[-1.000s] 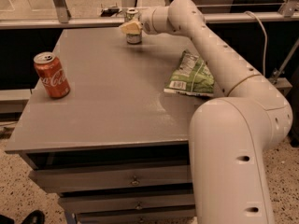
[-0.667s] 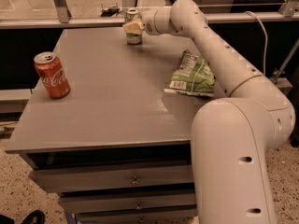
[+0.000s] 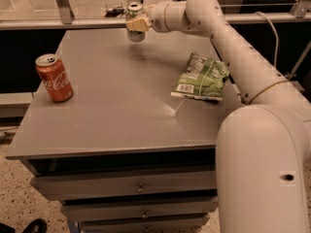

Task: Move 7up can near coke can

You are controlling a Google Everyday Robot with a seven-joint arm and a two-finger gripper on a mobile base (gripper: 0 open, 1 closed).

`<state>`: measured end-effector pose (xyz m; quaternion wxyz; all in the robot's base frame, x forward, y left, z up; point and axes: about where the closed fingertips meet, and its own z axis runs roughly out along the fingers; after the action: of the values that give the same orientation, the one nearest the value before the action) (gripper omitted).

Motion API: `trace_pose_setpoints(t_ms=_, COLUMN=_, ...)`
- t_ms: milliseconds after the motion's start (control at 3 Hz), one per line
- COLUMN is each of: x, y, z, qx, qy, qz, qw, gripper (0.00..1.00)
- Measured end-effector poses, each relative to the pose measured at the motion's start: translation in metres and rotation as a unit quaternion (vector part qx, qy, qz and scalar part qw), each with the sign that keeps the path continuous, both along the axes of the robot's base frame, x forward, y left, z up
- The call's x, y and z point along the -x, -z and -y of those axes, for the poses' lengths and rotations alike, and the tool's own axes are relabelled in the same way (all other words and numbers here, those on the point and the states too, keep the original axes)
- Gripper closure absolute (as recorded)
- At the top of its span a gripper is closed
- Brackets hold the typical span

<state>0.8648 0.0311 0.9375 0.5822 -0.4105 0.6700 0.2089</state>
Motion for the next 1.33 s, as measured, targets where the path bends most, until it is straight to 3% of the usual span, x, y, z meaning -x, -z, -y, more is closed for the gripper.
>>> trace_pose_setpoints(t_ms=333, x=0.045, y=-0.028, z=-0.017, qx=-0.009, qy=-0.059, qz=0.018, qw=0.9981, gripper=1.00)
trace_pose_setpoints(t_ms=1333, x=0.069, y=-0.023, z=-0.051, qx=-0.013, qy=-0.104, qz=0.011, qw=0.9945, gripper=1.00)
